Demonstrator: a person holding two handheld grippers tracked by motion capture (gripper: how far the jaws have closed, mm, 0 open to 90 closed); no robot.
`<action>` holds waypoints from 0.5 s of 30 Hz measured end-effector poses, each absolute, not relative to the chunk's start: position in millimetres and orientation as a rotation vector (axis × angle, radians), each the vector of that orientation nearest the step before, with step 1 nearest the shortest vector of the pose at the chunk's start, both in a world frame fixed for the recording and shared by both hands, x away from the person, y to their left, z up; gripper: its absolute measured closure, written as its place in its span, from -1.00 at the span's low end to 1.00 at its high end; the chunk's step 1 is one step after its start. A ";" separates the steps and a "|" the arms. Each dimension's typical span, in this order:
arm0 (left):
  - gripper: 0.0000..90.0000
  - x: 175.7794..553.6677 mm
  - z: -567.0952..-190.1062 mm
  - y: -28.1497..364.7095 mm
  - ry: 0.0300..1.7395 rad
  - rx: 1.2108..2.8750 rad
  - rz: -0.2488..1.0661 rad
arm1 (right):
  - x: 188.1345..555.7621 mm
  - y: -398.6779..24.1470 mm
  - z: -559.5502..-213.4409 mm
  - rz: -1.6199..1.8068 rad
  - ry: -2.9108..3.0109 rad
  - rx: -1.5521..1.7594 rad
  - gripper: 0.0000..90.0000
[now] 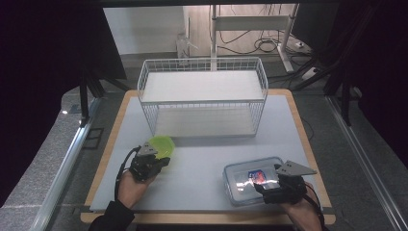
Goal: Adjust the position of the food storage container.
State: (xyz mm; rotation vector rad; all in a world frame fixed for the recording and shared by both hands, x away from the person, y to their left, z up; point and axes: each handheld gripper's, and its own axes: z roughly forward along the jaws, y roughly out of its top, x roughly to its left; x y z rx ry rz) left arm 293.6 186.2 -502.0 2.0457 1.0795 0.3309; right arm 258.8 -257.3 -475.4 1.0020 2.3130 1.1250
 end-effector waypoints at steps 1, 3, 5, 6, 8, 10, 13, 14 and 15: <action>1.00 293.4 -502.2 186.5 1.081 2.044 0.330 | 258.8 -257.3 -475.4 1.125 2.313 1.002 -0.95; 1.00 291.6 -502.2 185.0 1.068 2.037 0.317 | 258.9 -257.4 -475.5 1.117 2.307 1.005 -0.95; 0.96 288.9 -500.5 181.7 1.043 2.033 0.312 | 259.1 -258.1 -475.2 1.111 2.296 1.022 -0.94; 0.95 287.0 -499.5 179.4 1.030 2.031 0.314 | 259.3 -258.6 -475.0 1.111 2.291 1.030 -0.94; 0.89 282.6 -497.9 173.9 1.004 2.028 0.313 | 259.5 -259.8 -474.6 1.118 2.285 1.045 -0.95; 0.80 279.1 -497.5 169.3 0.982 2.030 0.312 | 259.8 -261.4 -473.3 1.123 2.280 1.066 -0.96; 0.60 273.1 -497.1 161.2 0.936 2.031 0.308 | 260.2 -263.4 -472.0 1.125 2.267 1.085 -0.95; 0.60 270.5 -497.1 156.8 0.920 2.035 0.309 | 260.3 -264.0 -471.6 1.126 2.263 1.092 -0.92; 0.50 269.2 -497.3 154.0 0.912 2.039 0.307 | 260.7 -266.1 -470.3 1.124 2.249 1.111 -0.84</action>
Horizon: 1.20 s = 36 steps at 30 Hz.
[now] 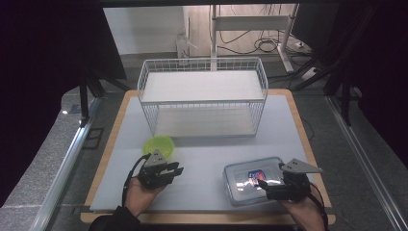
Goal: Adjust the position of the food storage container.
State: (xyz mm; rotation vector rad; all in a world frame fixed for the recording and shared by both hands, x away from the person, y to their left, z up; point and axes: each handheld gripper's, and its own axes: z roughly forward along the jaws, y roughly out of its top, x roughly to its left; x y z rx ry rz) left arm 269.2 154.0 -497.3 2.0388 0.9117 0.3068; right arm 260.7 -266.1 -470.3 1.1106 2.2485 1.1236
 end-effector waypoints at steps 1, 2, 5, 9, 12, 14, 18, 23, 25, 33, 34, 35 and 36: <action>0.42 267.6 -497.9 150.2 0.899 2.042 0.305 | 260.8 -267.7 -469.5 1.120 2.244 1.118 -0.79; 0.36 265.0 -499.3 142.8 0.871 2.053 0.303 | 261.0 -269.3 -468.7 1.117 2.237 1.125 -0.74; 0.29 261.8 -500.4 134.9 0.844 2.054 0.294 | 260.7 -273.2 -466.1 1.120 2.217 1.138 -0.58; 0.28 256.8 -500.9 120.7 0.792 2.047 0.267 | 260.4 -285.0 -459.6 1.130 2.212 1.153 0.02; 0.38 252.0 -500.9 107.5 0.743 2.048 0.238 | 260.7 -290.9 -458.1 1.124 2.218 1.161 0.26; 0.62 249.0 -500.9 98.2 0.710 2.052 0.212 | 260.6 -297.4 -456.2 1.111 2.216 1.168 0.49; 0.89 244.1 -501.9 79.0 0.653 2.055 0.137 | 260.0 -311.5 -453.0 1.050 2.187 1.195 0.90; 0.98 238.9 -508.0 58.6 0.620 2.078 0.094 | 258.6 -328.3 -454.6 0.978 2.152 1.249 1.00; 0.98 237.8 -510.1 54.4 0.615 2.087 0.092 | 258.0 -332.5 -457.8 0.956 2.153 1.278 1.00; 0.94 235.2 -516.5 42.4 0.638 2.114 0.069 | 248.8 -331.6 -474.2 0.890 2.244 1.334 1.00; 0.94 235.7 -517.0 42.1 0.642 2.118 0.065 | 247.3 -332.4 -474.1 0.896 2.245 1.344 1.00; 0.94 236.2 -517.9 41.3 0.653 2.116 0.058 | 245.5 -333.0 -475.0 0.902 2.251 1.360 1.00; 0.94 236.6 -518.2 41.2 0.657 2.117 0.055 | 245.5 -333.0 -475.0 0.902 2.251 1.360 1.00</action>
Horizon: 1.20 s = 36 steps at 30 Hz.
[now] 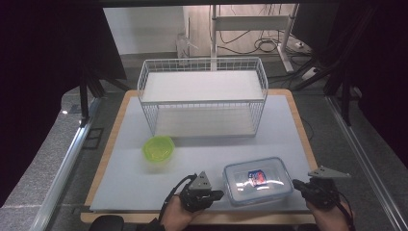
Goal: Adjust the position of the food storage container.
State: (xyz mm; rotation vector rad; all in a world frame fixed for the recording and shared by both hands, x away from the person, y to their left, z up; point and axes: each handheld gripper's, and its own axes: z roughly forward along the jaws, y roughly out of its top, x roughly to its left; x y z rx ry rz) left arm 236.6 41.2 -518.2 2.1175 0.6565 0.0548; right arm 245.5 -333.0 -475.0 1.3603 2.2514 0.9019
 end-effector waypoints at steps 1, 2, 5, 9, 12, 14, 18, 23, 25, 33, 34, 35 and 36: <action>0.94 237.0 -518.6 41.3 0.663 2.118 0.053 | 244.0 -332.2 -475.9 0.904 2.248 1.367 1.00; 0.94 237.3 -518.7 41.5 0.668 2.116 0.050 | 243.6 -331.7 -475.8 0.907 2.250 1.370 1.00; 0.93 238.3 -518.3 43.0 0.686 2.110 0.044 | 243.1 -329.6 -476.1 0.921 2.262 1.368 1.00; 0.94 241.1 -518.3 51.0 0.725 2.111 0.053 | 243.1 -319.5 -475.7 0.941 2.270 1.347 1.00; 0.94 243.8 -518.0 56.1 0.749 2.107 0.059 | 243.5 -315.4 -475.9 0.951 2.276 1.342 1.00; 0.95 245.5 -517.9 59.7 0.766 2.106 0.061 | 244.2 -311.4 -475.9 0.958 2.278 1.336 1.00; 0.97 246.9 -517.7 64.3 0.790 2.106 0.070 | 246.2 -303.2 -475.3 0.954 2.274 1.323 1.00; 0.99 249.5 -517.3 71.2 0.829 2.100 0.074 | 248.3 -295.3 -474.9 0.965 2.276 1.315 1.00; 0.96 247.1 -517.7 73.0 0.823 2.097 0.053 | 246.8 -295.6 -475.1 0.979 2.296 1.319 1.00; 0.96 232.4 -517.8 70.8 0.788 2.123 0.027 | 230.5 -299.7 -485.9 0.953 2.355 1.355 1.00; 0.93 231.6 -518.4 69.4 0.778 2.117 -0.004 | 229.0 -298.9 -487.4 0.963 2.379 1.350 1.00; 0.96 231.6 -518.4 69.4 0.778 2.117 -0.004 | 228.1 -296.8 -488.3 0.976 2.384 1.350 1.00; 0.95 228.2 -518.0 65.0 0.774 2.147 0.046 | 227.6 -294.4 -487.6 0.945 2.377 1.329 1.00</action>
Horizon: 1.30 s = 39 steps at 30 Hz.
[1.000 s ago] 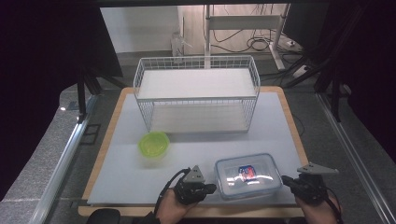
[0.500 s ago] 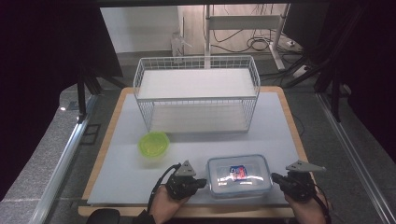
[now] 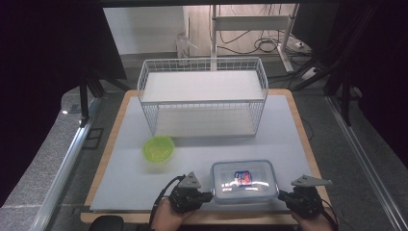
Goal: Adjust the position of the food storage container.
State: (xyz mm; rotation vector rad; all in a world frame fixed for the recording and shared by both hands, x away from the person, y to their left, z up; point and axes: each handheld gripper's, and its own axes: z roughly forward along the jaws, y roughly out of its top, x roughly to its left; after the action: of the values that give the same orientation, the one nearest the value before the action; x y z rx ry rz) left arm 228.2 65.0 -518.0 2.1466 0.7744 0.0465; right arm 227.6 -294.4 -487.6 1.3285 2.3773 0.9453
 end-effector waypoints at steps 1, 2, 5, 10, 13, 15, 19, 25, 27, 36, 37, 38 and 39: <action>0.95 228.2 -518.0 65.0 0.774 2.147 0.046 | 228.0 -293.0 -486.9 0.931 2.377 1.319 1.00; 0.95 228.4 -517.5 64.8 0.772 2.153 0.062 | 228.0 -293.0 -486.9 0.931 2.377 1.319 1.00; 0.95 233.1 -517.5 68.6 0.796 2.134 0.055 | 233.6 -290.4 -487.2 0.944 2.380 1.316 1.00; 0.96 238.6 -515.5 77.2 0.836 2.135 0.098 | 241.2 -281.0 -487.1 0.940 2.384 1.275 1.00; 0.96 244.9 -515.5 85.1 0.867 2.130 0.121 | 248.8 -274.9 -489.3 0.973 2.393 1.253 1.00; 0.96 248.0 -515.3 88.9 0.881 2.127 0.127 | 253.6 -270.7 -490.5 0.993 2.398 1.248 1.00; 0.96 254.1 -514.2 98.6 0.913 2.131 0.158 | 267.1 -259.5 -491.9 1.008 2.409 1.214 1.00; 0.95 260.4 -512.9 112.1 0.950 2.132 0.195 | 279.0 -245.0 -492.9 1.025 2.429 1.172 1.00; 0.94 263.2 -512.2 119.1 0.962 2.134 0.213 | 284.3 -237.5 -493.2 1.034 2.437 1.152 1.00; 0.92 269.0 -512.7 131.8 0.975 2.148 0.235 | 300.7 -220.6 -494.4 1.032 2.451 1.109 1.00; 0.91 269.3 -513.1 132.9 0.974 2.152 0.234 | 300.7 -219.9 -494.7 1.036 2.454 1.104 1.00; 0.89 269.0 -513.3 133.9 0.971 2.149 0.232 | 300.0 -219.8 -495.0 1.034 2.462 1.100 1.00; 0.88 268.4 -512.7 135.2 0.969 2.146 0.233 | 299.3 -219.9 -494.9 1.034 2.464 1.092 1.00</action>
State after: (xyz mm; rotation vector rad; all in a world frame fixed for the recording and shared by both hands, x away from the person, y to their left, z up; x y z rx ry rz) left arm 268.4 135.2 -512.7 2.1461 0.9690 0.2331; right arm 299.3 -219.9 -494.9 1.0918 2.4641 1.0336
